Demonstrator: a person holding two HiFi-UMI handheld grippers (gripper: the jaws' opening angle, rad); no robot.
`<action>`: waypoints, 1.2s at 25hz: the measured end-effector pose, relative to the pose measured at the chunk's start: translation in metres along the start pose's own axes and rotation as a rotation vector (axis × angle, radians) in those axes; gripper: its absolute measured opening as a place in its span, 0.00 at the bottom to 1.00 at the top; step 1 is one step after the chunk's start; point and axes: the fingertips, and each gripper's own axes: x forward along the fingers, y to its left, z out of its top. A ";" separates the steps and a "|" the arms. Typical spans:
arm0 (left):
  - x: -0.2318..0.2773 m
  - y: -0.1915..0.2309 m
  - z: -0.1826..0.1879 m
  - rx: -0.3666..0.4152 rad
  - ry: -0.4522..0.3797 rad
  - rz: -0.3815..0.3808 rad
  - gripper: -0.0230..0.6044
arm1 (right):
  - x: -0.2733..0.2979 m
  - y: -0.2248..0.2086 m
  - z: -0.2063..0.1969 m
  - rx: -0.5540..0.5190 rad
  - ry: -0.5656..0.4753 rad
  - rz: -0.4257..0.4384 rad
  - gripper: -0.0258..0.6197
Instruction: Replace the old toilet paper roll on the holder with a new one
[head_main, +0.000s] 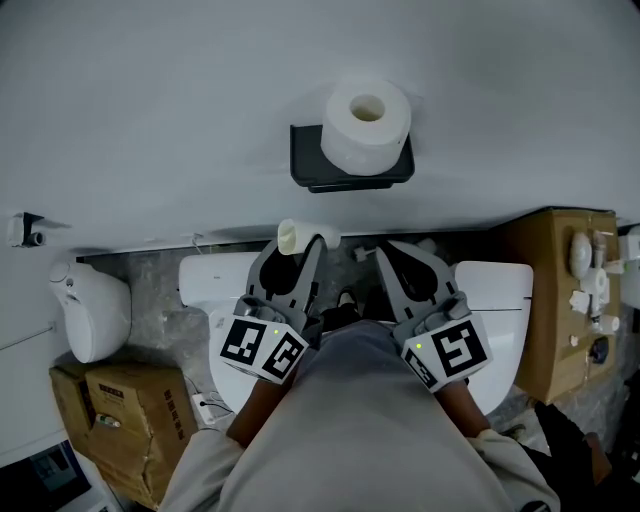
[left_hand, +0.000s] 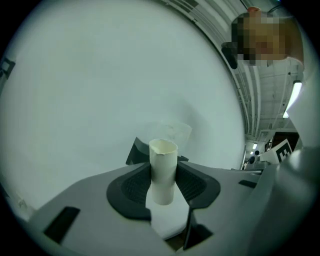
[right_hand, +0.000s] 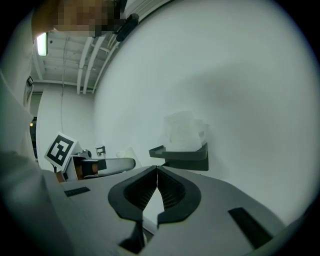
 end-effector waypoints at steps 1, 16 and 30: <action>-0.002 -0.002 0.006 0.025 -0.015 -0.001 0.29 | 0.001 0.000 0.001 0.002 -0.005 0.004 0.07; -0.015 0.006 0.044 0.100 -0.086 0.052 0.27 | 0.007 0.004 0.006 0.009 -0.034 0.018 0.07; -0.015 0.002 0.045 0.041 -0.114 -0.013 0.27 | 0.012 -0.011 0.035 -0.117 -0.085 -0.044 0.07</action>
